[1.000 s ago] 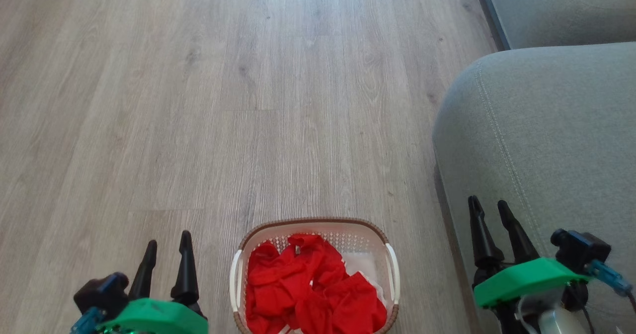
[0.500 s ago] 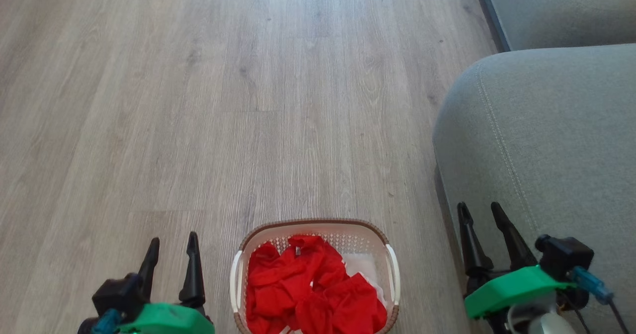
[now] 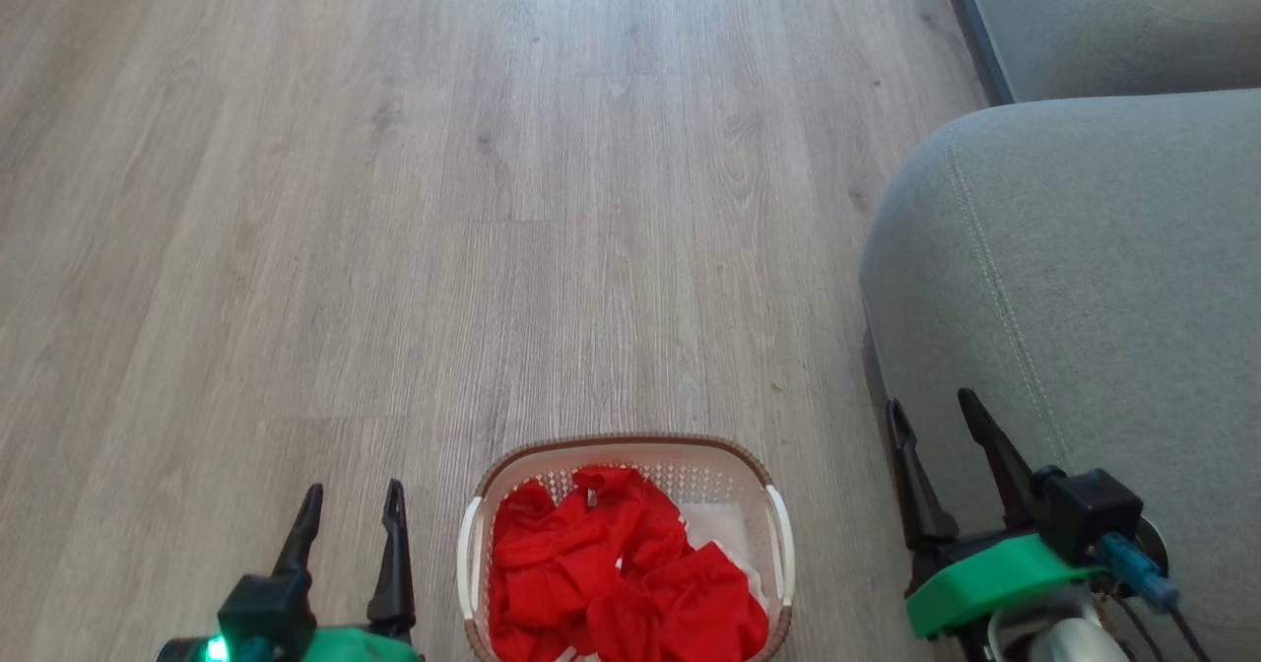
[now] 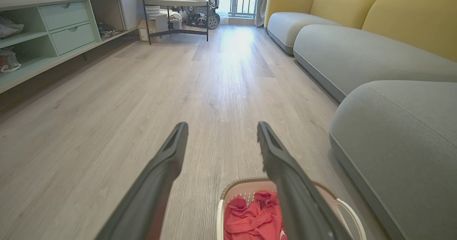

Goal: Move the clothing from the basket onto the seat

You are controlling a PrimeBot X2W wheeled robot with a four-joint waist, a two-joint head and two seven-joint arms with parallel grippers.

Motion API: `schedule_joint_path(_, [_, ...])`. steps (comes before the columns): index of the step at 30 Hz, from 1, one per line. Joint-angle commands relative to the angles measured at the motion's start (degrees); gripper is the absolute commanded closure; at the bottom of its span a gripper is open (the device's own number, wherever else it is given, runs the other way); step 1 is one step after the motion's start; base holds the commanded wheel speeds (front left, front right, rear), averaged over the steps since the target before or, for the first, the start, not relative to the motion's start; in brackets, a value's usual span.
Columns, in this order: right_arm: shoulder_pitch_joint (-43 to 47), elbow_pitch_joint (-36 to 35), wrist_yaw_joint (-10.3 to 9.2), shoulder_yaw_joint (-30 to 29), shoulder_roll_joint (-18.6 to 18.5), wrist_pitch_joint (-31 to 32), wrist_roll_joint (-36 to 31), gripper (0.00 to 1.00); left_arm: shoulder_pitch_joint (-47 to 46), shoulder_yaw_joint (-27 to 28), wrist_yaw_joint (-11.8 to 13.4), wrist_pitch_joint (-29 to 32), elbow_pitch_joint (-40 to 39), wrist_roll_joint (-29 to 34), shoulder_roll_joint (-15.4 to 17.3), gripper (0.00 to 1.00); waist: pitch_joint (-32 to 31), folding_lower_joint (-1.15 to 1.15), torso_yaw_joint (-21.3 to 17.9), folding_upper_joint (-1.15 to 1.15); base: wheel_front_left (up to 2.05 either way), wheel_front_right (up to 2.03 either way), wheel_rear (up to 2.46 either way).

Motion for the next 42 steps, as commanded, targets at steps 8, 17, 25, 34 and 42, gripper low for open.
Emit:
schedule_joint_path(8, [-1.37, -2.21, -0.01, 1.71, -0.73, -1.10, -1.98, 0.00, -1.80, 1.40, 0.61, -1.19, -1.47, 1.41, 0.40, 0.00, 0.01, 0.00, -0.06, 0.00, 0.00, 0.00, 0.00])
schedule_joint_path(17, [-1.44, -2.26, -0.01, 1.58, -0.73, -1.10, -1.93, 0.00, -1.99, 1.55, 0.55, -1.19, -1.21, 0.77, 0.40, 0.00, 0.07, 0.00, -0.11, 0.00, 0.00, 0.00, 0.00])
schedule_joint_path(25, [-1.30, -2.37, -0.01, 1.40, -0.73, -1.10, -1.86, 0.00, -1.95, 1.58, 0.53, -1.19, -1.26, 0.41, 0.40, 0.00, 0.11, 0.00, -0.11, 0.00, 0.00, 0.00, 0.00])
schedule_joint_path(34, [-1.11, -2.80, -0.01, 1.01, -0.73, -1.10, -2.06, 0.00, -2.20, 0.92, 0.19, -1.19, -1.38, 0.35, 0.40, 0.00, 0.83, 0.00, 0.08, 0.00, 0.00, 0.00, 0.00])
schedule_joint_path(42, [-2.98, -4.97, -0.01, -2.71, -0.73, -1.10, -3.62, 0.00, -5.83, -2.02, -1.09, -1.19, 1.32, 1.47, 0.40, 0.00, 6.43, 0.00, 0.43, 0.00, 0.00, 0.00, 0.00])
